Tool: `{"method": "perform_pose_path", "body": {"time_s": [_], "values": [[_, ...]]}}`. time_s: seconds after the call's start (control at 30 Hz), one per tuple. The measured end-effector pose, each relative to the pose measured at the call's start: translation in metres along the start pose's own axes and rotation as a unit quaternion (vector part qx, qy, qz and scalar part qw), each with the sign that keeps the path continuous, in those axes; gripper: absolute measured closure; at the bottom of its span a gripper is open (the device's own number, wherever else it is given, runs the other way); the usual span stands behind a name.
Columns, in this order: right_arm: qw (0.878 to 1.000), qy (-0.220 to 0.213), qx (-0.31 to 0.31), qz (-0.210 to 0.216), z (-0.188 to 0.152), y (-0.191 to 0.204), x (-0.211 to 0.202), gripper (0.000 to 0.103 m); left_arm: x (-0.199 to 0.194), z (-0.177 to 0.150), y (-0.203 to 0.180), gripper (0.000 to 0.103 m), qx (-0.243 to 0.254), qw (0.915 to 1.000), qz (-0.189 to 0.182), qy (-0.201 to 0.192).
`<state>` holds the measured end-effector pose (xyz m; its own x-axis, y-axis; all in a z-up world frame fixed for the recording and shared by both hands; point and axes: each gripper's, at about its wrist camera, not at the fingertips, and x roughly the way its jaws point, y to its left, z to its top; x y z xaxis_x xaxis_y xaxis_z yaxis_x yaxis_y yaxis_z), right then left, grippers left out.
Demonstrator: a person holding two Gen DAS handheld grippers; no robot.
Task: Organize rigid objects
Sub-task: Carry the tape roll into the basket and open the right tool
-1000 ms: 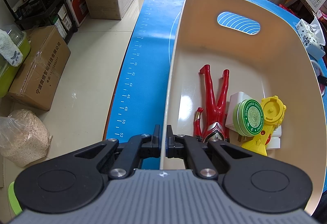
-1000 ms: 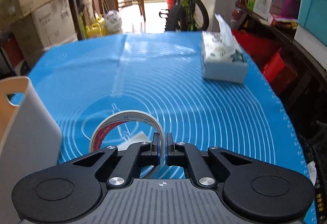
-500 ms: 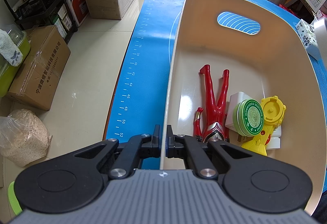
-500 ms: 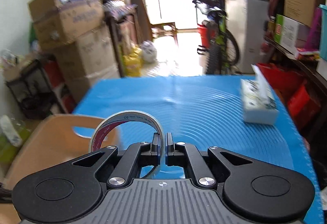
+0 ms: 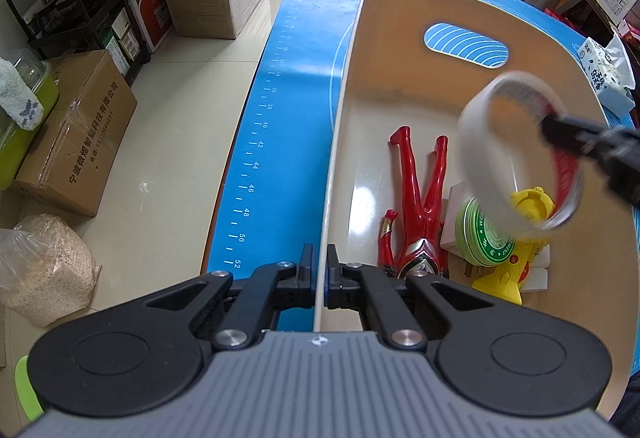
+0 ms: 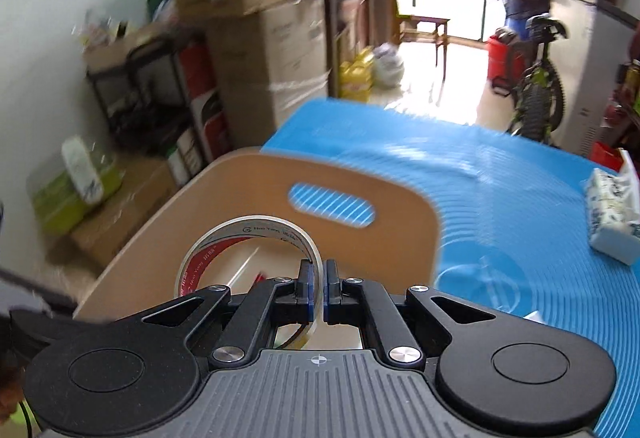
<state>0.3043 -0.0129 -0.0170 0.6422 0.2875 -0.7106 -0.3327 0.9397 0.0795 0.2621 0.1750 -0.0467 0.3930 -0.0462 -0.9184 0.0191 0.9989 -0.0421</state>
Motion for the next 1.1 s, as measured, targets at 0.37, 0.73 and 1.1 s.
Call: {"method": "perform_pose_path", "body": {"time_s": [0.37,0.73,1.1], "values": [[0.995,0.081,-0.063,-0.016,-0.027,0.027,0.024,0.085,0.0,0.0,-0.001,0.098,0.0,1.0,0.0,0.0],[0.999,0.006,-0.046,0.004,-0.011,0.001,-0.025,0.049,0.0,0.0,0.0,0.098,0.0,1.0,0.0,0.0],[0.994,-0.067,0.033,-0.083,-0.008,-0.098,-0.062,0.044,0.0,0.0,0.0,0.098,0.0,1.0,0.0,0.0]]}}
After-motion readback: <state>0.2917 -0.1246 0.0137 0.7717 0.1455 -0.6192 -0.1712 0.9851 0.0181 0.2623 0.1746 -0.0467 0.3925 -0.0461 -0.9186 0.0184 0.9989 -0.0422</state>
